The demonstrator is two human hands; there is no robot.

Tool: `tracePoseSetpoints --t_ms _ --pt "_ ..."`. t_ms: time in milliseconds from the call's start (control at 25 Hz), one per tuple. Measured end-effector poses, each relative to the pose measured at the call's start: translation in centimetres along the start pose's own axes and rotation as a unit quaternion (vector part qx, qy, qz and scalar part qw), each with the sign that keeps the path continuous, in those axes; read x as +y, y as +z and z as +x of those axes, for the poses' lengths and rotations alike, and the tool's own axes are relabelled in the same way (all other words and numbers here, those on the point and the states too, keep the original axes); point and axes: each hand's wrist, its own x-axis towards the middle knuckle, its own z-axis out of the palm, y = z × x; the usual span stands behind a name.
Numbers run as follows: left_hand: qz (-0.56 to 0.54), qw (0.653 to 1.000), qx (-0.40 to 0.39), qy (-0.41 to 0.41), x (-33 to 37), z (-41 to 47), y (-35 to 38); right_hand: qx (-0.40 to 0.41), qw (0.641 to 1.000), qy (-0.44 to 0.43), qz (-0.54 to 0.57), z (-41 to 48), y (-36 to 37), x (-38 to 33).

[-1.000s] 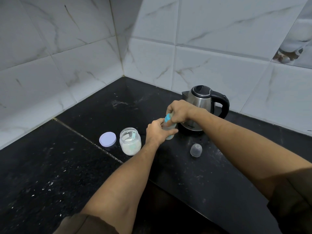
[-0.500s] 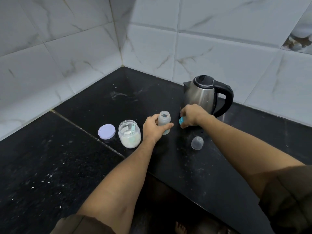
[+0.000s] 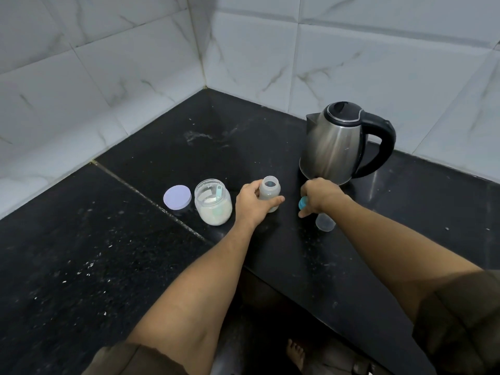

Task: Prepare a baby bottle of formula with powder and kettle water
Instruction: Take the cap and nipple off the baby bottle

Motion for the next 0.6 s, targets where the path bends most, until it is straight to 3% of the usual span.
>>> tracePoseSetpoints --t_ms 360,480,600 --pt "0.002 0.999 0.002 -0.053 -0.6 -0.3 0.0 0.055 0.998 -0.020 0.025 -1.6 -4.1 0.2" --pt "0.040 0.997 -0.015 -0.070 0.7 -0.7 -0.6 0.113 0.992 -0.027 0.055 -2.4 -6.4 -0.6" --pt "0.041 0.999 -0.020 -0.026 2.8 -1.2 -1.2 0.195 0.975 -0.029 0.104 -2.7 -8.5 -1.8"
